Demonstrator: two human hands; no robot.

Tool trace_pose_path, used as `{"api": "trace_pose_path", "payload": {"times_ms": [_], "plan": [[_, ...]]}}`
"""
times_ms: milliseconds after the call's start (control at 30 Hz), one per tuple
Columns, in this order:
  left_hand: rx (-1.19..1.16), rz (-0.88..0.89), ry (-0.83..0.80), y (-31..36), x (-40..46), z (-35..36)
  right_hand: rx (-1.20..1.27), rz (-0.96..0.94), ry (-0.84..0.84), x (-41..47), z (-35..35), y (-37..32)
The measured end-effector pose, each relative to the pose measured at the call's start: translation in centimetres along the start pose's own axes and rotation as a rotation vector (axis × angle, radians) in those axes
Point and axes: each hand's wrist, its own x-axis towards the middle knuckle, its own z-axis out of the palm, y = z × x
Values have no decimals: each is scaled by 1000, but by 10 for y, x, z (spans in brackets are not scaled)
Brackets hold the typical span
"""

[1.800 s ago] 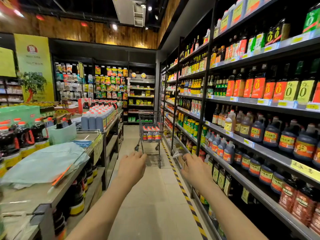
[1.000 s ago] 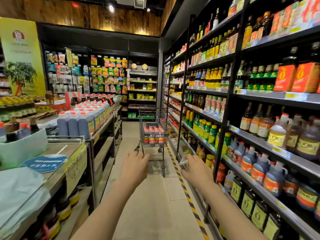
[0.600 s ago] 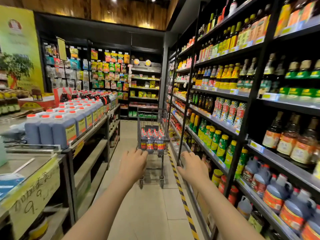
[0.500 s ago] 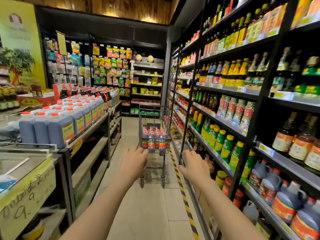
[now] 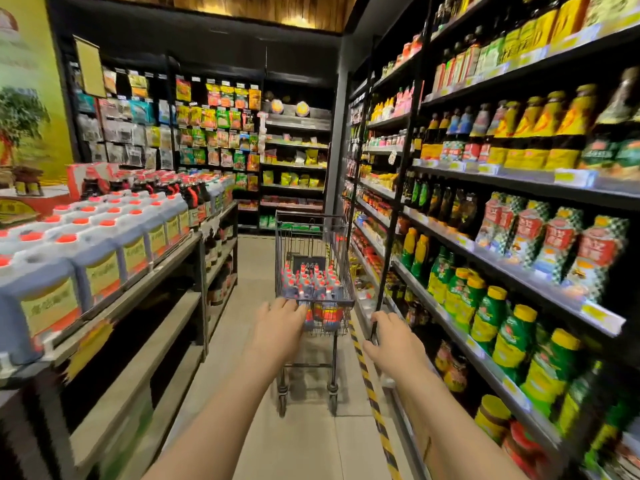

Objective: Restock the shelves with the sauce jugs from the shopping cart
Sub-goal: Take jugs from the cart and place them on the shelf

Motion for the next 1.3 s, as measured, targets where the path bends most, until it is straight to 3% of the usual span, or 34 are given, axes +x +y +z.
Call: {"api": "trace_pose_path", "payload": {"times_ms": [300, 700, 933, 1300], "plan": [[-24, 31, -76, -22, 150, 80, -21, 19, -35, 159, 56, 12], [-38, -55, -195, -57, 333, 230, 49, 13, -122, 377, 170, 62], [-44, -87, -301, -69, 435, 312, 50, 1, -213, 504, 236, 90], [-70, -106, -543, -83, 527, 476, 131, 77, -460, 624, 380, 108]]}}
